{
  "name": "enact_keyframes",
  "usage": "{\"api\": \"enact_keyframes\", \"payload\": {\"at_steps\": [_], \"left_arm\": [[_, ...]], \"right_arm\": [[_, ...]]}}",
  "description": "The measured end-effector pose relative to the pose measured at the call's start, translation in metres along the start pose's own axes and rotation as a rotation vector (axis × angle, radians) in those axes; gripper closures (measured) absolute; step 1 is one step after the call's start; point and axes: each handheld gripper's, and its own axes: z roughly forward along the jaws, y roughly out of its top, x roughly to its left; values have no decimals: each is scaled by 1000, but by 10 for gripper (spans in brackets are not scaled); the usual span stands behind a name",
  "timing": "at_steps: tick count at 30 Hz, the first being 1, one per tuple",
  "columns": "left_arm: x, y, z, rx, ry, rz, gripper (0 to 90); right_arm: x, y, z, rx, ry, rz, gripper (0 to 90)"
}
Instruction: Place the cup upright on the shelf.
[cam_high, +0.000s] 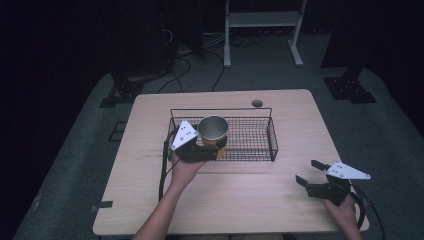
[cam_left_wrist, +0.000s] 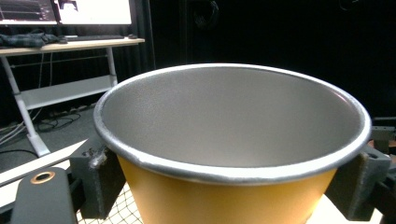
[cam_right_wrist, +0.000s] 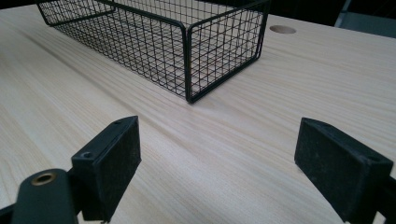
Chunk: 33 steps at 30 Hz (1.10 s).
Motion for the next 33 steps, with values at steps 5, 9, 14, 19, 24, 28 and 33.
{"api": "enact_keyframes", "payload": {"at_steps": [5, 9, 14, 19, 24, 28, 33], "left_arm": [[7, 5, 7, 0, -2, -5, 134], [11, 9, 11, -6, -2, -3, 133], [14, 13, 14, -7, 1, 0, 134], [19, 13, 19, 1, 8, 1, 134], [24, 13, 22, 8, 9, -5, 133], [28, 12, 24, -3, -3, -14, 133], [34, 13, 27, 0, -5, -19, 133]], "right_arm": [[0, 0, 0, 0, -1, 2, 134], [0, 0, 0, 0, -1, 1, 134], [0, 0, 0, -1, 0, 2, 134], [0, 0, 0, -1, -1, 3, 134], [0, 0, 0, 0, -1, 5, 134], [0, 0, 0, 1, -1, 2, 134], [0, 0, 0, 3, -3, 3, 134]]}}
